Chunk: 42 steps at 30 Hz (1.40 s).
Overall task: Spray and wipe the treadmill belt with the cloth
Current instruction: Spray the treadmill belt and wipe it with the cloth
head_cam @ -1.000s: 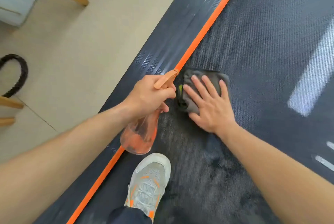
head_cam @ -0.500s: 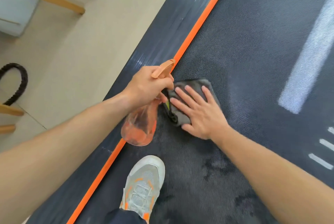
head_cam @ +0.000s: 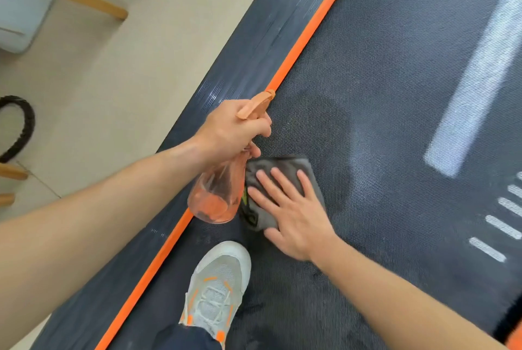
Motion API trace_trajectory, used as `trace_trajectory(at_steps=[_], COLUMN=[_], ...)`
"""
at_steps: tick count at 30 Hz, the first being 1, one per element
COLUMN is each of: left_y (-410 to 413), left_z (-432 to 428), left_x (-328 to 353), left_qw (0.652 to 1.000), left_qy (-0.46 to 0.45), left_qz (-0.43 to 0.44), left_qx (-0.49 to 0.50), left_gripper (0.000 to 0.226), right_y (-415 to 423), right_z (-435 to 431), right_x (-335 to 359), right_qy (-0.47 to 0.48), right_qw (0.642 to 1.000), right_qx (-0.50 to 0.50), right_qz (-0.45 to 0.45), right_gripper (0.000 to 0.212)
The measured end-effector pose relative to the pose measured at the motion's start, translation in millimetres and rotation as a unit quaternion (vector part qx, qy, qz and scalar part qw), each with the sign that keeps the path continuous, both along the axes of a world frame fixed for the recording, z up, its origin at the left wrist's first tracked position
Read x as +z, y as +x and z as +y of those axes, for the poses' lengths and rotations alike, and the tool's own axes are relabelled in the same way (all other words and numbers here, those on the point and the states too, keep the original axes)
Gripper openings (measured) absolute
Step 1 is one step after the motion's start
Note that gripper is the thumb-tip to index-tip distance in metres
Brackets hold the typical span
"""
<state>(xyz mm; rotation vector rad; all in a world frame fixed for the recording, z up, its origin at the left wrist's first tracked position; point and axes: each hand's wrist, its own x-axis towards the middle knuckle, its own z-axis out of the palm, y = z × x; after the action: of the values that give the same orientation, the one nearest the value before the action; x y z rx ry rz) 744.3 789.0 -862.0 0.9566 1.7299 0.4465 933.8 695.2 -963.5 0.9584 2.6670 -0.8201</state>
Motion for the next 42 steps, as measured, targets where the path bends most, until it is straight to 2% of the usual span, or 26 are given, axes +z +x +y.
trace_trajectory(at_steps=[2,3,5,7,9,10,11,13,15,16,18,19,23,26,28,30,32,34,38,40,42], left_y=[0.3,0.3,0.3,-2.6,-6.5,-8.2,-10.0,-11.4,-12.6,-12.8,-12.4,-12.6,-11.4,-11.7,-13.5,-13.1,-11.5,-10.7,-11.2,-9.6,-6.9], left_z=[3.7,5.7,11.4,19.2,26.3,28.0,28.3,26.0,21.6,19.5,15.8,13.6,7.8,13.1,18.5,22.5,23.0,20.3,15.2,16.4,20.6], left_x=[2.6,4.9,12.5,19.5,23.3,23.7,21.6,16.3,9.9,7.6,4.7,1.9,-6.4,-7.0,-7.4,-7.1,-8.9,-9.8,-11.2,-10.5,-8.3], left_qw=[1.000,1.000,0.999,0.997,0.996,0.996,0.996,0.997,0.998,0.998,0.998,0.999,1.000,0.999,0.999,0.999,0.999,0.999,0.999,0.999,0.999], left_qy=[0.006,0.010,0.024,0.040,0.056,0.061,0.063,0.056,0.042,0.038,0.029,0.024,0.007,0.015,0.019,0.019,0.021,0.020,0.011,0.006,0.008], left_qz=[-0.011,-0.015,-0.038,-0.053,-0.050,-0.046,-0.043,-0.037,-0.034,-0.035,-0.036,-0.036,-0.026,-0.025,-0.019,-0.013,-0.018,-0.016,-0.014,-0.011,-0.009], left_qx=[0.006,0.009,0.026,0.045,0.052,0.051,0.050,0.046,0.044,0.043,0.035,0.032,0.016,0.027,0.040,0.043,0.046,0.046,0.035,0.034,0.034], left_gripper=[0.026,0.031,0.032,0.031,0.026,0.022,0.020,0.024,0.032,0.029,0.026,0.027,0.048,0.048,0.041,0.035,0.041,0.042,0.042,0.043,0.038], right_y=[1.5,1.6,2.9,11.9,24.9,33.6,42.2,53.1,52.1,47.4,36.0,31.6,15.8,4.7,5.8,8.3,8.6,8.2,-1.3,-16.7,-31.1], right_z=[9.5,22.5,58.4,97.0,127.7,138.3,144.9,151.6,149.3,144.1,128.7,121.9,92.6,47.4,41.0,56.5,81.0,118.2,180.7,159.5,97.3], right_x=[25.6,40.8,57.9,60.7,53.2,46.1,38.0,27.9,21.7,17.0,-0.7,-9.9,-20.9,-25.2,-32.5,-36.0,-35.7,-36.6,-26.3,-23.4,-21.7], right_qy=[-0.138,-0.216,-0.333,-0.343,-0.300,-0.254,-0.183,-0.007,0.149,0.173,0.164,0.156,0.152,0.153,0.156,0.167,0.181,0.197,0.156,0.157,0.159], right_qw=[0.986,0.963,0.891,0.838,0.783,0.780,0.793,0.810,0.841,0.875,0.939,0.955,0.978,0.988,0.986,0.984,0.983,0.974,0.942,0.928,0.938], right_qx=[-0.078,-0.148,-0.290,-0.402,-0.510,-0.539,-0.557,-0.581,-0.520,-0.452,-0.302,-0.248,-0.136,0.013,0.056,0.044,-0.008,-0.113,-0.293,-0.335,-0.308], right_qz=[0.045,0.070,0.106,0.137,0.189,0.192,0.166,0.080,0.037,0.032,-0.012,-0.037,-0.039,-0.001,0.014,0.033,0.018,-0.003,-0.053,-0.039,-0.010], right_gripper=[0.068,0.058,0.034,0.024,0.021,0.020,0.017,0.046,0.056,0.057,0.063,0.065,0.076,0.094,0.100,0.099,0.097,0.095,0.088,0.086,0.085])
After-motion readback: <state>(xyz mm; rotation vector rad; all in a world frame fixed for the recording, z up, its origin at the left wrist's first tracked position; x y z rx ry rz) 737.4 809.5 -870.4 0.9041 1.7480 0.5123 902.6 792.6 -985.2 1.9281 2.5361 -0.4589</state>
